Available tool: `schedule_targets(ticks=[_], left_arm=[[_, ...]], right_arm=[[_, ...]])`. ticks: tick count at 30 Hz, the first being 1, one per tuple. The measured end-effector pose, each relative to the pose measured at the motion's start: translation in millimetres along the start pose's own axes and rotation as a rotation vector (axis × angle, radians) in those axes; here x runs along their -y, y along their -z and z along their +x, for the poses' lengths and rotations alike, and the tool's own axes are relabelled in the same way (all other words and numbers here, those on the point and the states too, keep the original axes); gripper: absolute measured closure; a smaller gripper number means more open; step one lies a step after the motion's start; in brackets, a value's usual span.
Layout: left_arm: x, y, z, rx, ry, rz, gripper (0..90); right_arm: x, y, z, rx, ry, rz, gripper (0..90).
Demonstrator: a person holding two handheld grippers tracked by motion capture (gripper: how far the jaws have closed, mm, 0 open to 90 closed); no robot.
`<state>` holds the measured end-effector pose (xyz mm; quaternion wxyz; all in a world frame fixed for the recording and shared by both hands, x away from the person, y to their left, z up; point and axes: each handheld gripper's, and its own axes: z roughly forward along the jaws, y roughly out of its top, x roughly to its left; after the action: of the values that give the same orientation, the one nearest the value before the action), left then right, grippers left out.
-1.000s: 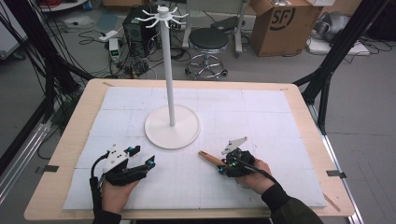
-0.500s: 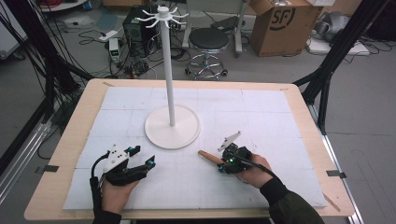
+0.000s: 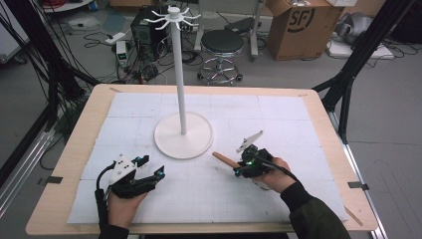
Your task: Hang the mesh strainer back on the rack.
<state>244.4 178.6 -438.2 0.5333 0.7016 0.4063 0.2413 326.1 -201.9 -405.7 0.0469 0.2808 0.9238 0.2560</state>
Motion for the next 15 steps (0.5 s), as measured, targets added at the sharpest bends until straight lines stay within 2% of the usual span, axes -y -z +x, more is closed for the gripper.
schedule_targets(ticks=[7, 10, 12, 15], left_arm=[[-0.1, -0.6, -0.2, 0.001, -0.004, 0.004, 32.3], [-0.2, -0.3, 0.1, 0.0, -0.005, 0.005, 32.2], [-0.1, -0.2, 0.2, -0.002, -0.003, 0.005, 32.2], [-0.2, -0.3, 0.2, -0.002, -0.002, 0.003, 32.1]], right_arm=[[2.2, 29.9, -8.5, -0.039, -0.03, -0.224, 71.3], [0.9, 40.2, -10.2, -0.049, -0.04, -0.344, 71.3], [-1.0, 45.9, -12.4, -0.071, -0.047, -0.412, 71.3], [-6.0, 54.1, -14.2, -0.076, -0.064, -0.513, 71.2]])
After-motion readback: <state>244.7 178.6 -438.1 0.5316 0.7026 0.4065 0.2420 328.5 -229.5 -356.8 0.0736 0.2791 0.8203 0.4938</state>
